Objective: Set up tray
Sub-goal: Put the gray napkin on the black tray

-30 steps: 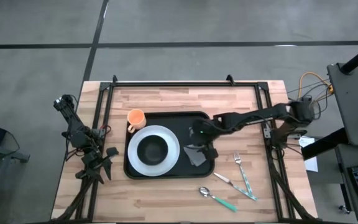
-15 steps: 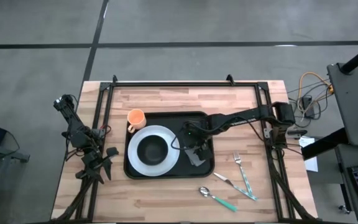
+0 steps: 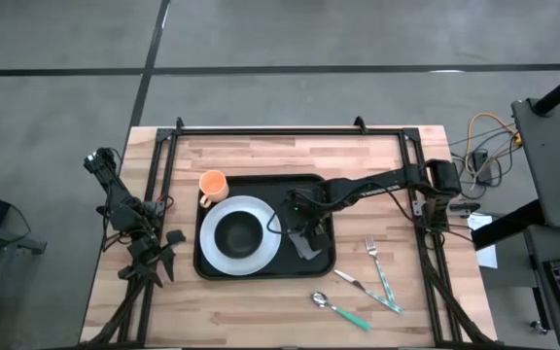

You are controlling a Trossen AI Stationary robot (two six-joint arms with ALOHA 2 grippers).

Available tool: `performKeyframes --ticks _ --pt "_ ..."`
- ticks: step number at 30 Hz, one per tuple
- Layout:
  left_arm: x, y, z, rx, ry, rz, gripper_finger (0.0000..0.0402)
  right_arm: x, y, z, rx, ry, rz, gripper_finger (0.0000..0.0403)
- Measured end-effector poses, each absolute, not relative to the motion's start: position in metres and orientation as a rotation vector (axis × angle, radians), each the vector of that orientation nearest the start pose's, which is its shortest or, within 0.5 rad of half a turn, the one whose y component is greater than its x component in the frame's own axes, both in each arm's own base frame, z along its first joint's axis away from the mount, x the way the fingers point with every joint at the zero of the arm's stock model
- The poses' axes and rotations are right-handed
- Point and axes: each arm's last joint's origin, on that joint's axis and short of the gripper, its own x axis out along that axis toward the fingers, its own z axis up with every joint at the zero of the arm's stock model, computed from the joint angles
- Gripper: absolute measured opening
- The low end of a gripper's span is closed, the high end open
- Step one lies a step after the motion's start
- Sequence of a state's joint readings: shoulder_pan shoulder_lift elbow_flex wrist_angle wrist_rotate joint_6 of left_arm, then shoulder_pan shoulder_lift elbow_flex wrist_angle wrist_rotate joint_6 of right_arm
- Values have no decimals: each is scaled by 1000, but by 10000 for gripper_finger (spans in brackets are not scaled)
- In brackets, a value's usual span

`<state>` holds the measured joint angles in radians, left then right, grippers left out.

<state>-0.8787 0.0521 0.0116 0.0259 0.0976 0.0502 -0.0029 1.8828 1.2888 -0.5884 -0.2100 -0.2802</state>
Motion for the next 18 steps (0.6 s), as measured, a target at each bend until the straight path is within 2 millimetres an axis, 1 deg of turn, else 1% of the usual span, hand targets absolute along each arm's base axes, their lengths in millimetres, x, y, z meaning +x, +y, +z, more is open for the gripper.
performKeyframes --ticks 7,8,14,18 --pt "62 -79 166 52 -11 -976 121 374 4 178 -128 1140 348 30" --pt "62 -79 166 52 -11 -976 121 374 4 178 -136 1138 354 19" --pt "62 -79 166 52 -10 -976 121 376 4 181 -165 1127 354 9" --pt "62 -79 166 52 -11 -976 120 379 2 189 -227 1091 269 9"
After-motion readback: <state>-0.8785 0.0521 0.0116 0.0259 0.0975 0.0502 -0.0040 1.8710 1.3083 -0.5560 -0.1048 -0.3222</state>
